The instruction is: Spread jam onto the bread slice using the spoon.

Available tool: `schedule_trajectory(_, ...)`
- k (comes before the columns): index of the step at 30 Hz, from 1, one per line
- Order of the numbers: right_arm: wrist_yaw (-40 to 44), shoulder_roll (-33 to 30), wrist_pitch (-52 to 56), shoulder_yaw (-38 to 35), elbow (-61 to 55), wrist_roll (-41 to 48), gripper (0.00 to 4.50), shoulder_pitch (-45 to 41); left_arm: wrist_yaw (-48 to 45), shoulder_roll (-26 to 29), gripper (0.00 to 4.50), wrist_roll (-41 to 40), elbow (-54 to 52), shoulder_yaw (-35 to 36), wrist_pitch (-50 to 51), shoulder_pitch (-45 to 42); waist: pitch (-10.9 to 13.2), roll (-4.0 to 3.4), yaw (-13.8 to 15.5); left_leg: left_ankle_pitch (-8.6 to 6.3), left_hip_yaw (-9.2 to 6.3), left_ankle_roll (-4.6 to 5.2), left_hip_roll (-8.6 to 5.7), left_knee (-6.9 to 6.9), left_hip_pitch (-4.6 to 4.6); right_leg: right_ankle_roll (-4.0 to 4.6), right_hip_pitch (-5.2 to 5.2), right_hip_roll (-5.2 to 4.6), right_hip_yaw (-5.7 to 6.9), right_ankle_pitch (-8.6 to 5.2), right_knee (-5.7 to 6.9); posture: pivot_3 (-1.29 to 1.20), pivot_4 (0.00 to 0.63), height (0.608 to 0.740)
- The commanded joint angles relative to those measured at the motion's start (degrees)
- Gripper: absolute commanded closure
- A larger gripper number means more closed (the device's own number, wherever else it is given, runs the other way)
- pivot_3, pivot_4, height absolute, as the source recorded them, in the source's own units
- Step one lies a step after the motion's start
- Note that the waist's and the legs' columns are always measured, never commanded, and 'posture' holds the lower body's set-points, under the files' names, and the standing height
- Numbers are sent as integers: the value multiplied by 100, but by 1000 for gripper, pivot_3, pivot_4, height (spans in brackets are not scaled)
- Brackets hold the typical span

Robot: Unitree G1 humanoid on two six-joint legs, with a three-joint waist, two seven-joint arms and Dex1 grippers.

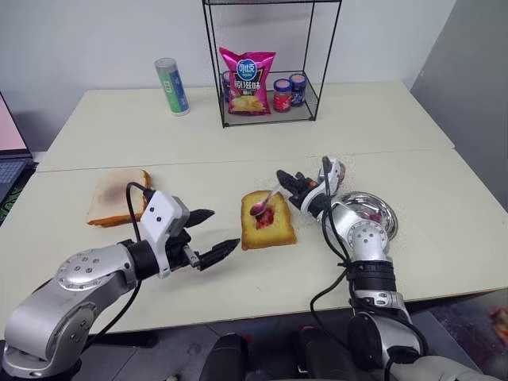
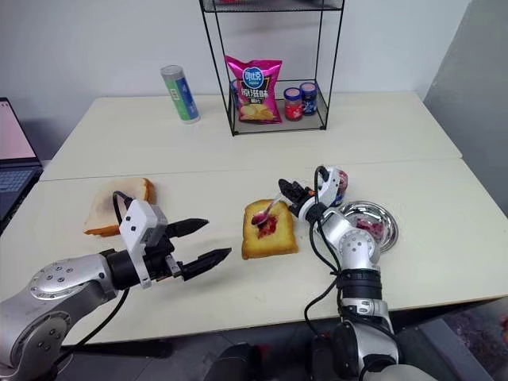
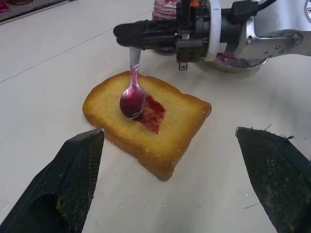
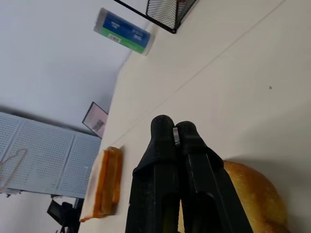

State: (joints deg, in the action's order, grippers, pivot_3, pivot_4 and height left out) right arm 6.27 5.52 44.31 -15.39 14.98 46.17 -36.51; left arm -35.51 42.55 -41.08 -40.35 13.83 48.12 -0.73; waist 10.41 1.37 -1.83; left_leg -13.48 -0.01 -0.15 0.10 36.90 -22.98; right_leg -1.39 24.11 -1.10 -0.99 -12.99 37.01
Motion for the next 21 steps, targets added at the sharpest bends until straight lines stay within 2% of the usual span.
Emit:
schedule_trajectory(1, 223, -147, -9, 166, -155, -160, 4462, 80, 25, 63, 0, 24, -122, 38, -122, -15, 0, 0, 0, 0, -1, 0, 0, 0, 0, 0, 0, 0, 0, 0, 0, 0, 150, 740)
schedule_trajectory(12, 316, -584, 607, 166, -874, 89, 4462, 487, 10, 30, 0, 71, -77, -13, -143, -58, 0, 1, 1, 0, -3, 0, 1, 1, 3, 1, -2, 0, 0, -1, 2, 0, 150, 740)
schedule_trajectory(21, 65, -470, 889, -278, -1151, 663, 4462, 225, -25, 51, 0, 79, -26, -32, -146, -137, 0, 1, 1, 0, -3, 0, 1, 0, 0, 1, -1, 1, 0, -1, 1, 0, 150, 740)
